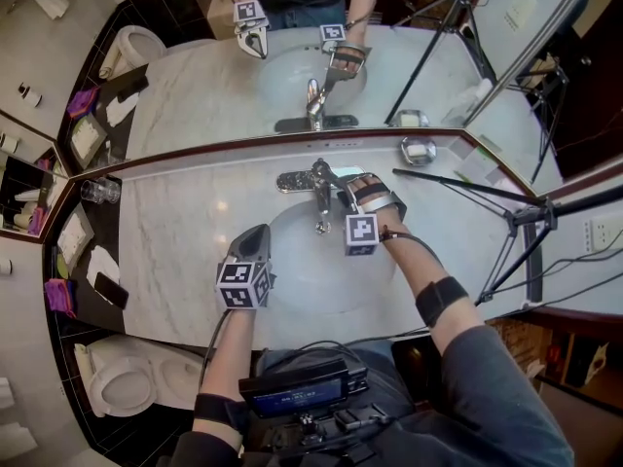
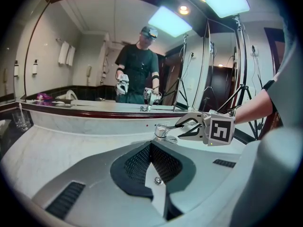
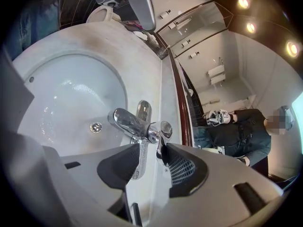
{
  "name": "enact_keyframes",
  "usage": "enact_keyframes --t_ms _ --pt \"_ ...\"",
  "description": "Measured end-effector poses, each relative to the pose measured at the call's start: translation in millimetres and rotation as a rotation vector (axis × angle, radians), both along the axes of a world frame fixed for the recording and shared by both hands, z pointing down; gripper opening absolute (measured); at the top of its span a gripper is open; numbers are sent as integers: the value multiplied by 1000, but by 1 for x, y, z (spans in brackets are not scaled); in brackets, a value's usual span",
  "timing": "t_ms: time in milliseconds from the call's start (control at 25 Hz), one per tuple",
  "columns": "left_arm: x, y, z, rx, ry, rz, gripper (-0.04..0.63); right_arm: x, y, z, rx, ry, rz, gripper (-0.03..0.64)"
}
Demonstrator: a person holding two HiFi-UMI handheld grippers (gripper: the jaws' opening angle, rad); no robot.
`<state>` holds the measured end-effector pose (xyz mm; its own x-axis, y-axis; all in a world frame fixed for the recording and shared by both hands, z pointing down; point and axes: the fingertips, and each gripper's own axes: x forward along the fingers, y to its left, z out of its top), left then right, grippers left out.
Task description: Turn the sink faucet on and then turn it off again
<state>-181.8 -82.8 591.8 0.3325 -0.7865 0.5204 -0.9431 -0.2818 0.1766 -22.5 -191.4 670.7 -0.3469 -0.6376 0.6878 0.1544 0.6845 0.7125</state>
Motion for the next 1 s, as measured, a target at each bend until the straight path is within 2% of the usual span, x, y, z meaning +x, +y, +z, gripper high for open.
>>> enact_keyframes --t_ms 600,840,1000 --pt "2 -3 5 -7 2 0 0 8 10 15 -20 -35 48 184" --pt "1 2 0 2 -7 0 0 9 11 13 -35 0 43 177" --pt "-2 3 -9 23 -14 -6 0 8 17 -2 -77 -66 113 169"
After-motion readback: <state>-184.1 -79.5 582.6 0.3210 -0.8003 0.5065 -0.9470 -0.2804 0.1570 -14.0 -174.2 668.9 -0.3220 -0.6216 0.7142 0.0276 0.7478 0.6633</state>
